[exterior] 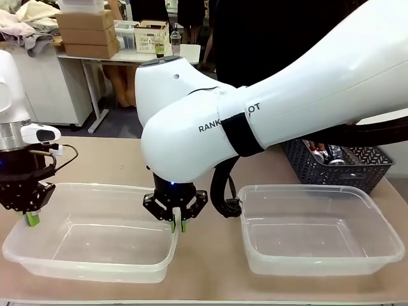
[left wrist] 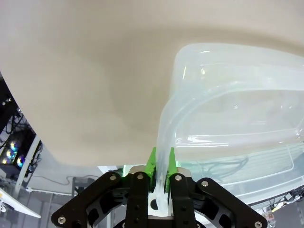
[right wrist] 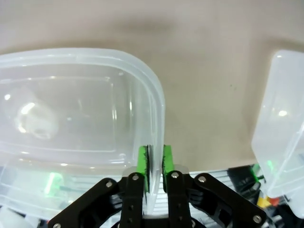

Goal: Sort the waste into each basket.
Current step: Pick up the Organizing box on the left side of the table and lift it.

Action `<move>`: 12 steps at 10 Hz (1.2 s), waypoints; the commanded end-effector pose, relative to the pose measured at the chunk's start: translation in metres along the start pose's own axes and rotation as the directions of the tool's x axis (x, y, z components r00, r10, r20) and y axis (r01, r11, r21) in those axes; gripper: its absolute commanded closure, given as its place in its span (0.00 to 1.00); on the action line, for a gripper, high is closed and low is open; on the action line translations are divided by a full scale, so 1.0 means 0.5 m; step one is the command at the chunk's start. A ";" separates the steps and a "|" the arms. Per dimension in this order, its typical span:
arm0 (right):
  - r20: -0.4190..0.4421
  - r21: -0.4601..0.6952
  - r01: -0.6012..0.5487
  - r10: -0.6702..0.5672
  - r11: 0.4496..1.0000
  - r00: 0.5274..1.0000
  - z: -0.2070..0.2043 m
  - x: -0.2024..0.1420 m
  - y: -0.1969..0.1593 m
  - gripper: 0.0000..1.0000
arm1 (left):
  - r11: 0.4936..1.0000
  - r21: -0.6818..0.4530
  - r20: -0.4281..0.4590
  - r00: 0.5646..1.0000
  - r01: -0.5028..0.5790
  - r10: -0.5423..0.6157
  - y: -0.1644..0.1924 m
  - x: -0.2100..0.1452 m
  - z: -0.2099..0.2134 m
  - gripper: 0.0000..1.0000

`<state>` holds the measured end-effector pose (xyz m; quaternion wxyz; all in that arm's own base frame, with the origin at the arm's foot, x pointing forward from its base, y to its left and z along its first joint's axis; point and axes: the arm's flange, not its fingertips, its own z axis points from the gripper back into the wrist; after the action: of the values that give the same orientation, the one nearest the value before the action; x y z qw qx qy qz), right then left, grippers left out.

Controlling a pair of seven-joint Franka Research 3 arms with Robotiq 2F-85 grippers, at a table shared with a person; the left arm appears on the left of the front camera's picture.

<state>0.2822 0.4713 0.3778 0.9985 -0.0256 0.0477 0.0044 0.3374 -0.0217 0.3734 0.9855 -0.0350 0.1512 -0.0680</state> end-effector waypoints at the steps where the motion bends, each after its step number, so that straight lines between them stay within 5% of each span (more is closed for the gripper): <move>1: -0.018 -0.009 0.030 -0.031 0.999 0.999 -0.011 0.004 -0.015 1.00 | 1.000 0.015 0.044 0.999 -0.002 0.001 0.005 -0.176 -0.182 1.00; 5: -0.023 0.027 0.075 -0.075 0.997 0.997 -0.006 0.014 -0.045 1.00 | 0.997 -0.072 0.059 0.998 0.015 -0.010 -0.002 -0.178 -0.154 1.00; 10: -0.043 -0.011 0.058 -0.059 0.998 0.997 0.247 0.071 -0.217 1.00 | 0.970 -0.242 0.117 0.993 0.018 0.011 -0.089 -0.073 0.103 1.00; 12: -0.128 -0.062 -0.022 0.014 0.998 0.992 0.269 0.077 -0.275 1.00 | 0.974 -0.215 0.284 0.959 0.066 -0.002 -0.145 -0.006 0.208 1.00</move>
<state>0.3288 0.3615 0.5202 0.9962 -0.0317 0.0808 -0.0101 0.3305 -0.0909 0.4710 0.9824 -0.1677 0.0497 -0.0655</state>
